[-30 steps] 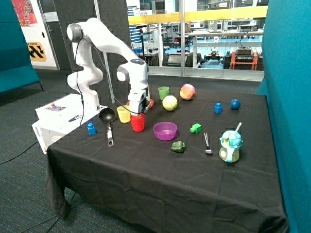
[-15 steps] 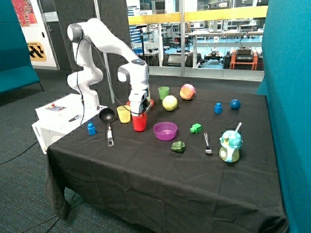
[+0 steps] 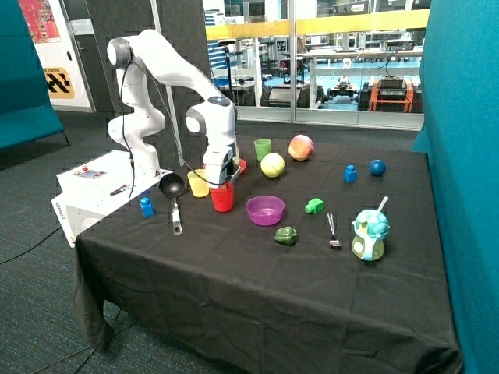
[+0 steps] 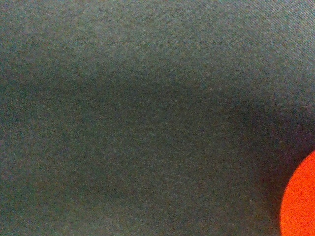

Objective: Place the bowl on the plate and the cup in the bowl matching the color

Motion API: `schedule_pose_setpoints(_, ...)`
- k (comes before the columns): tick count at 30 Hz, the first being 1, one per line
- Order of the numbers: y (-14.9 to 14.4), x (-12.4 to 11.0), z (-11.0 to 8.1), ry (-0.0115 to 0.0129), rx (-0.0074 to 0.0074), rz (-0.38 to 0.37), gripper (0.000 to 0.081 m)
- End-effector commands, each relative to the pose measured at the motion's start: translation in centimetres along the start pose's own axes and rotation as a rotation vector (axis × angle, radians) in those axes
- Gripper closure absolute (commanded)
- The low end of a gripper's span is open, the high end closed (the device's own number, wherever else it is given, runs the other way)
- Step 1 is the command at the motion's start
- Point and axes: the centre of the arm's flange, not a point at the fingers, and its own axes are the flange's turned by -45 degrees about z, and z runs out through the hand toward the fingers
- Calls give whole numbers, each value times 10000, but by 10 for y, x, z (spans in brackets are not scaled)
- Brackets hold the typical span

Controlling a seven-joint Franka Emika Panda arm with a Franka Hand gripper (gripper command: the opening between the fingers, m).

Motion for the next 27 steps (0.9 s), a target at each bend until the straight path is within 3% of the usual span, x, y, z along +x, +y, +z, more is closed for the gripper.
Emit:
schedule_pose_setpoints(1, 1, 0, 1, 31, -11, 28, 808)
schedule_pose_setpoints(12, -2, 7, -7, 31, -11, -92, 808)
schedule_pose_setpoints(27, -36, 21, -52, 31, -12, -952, 808)
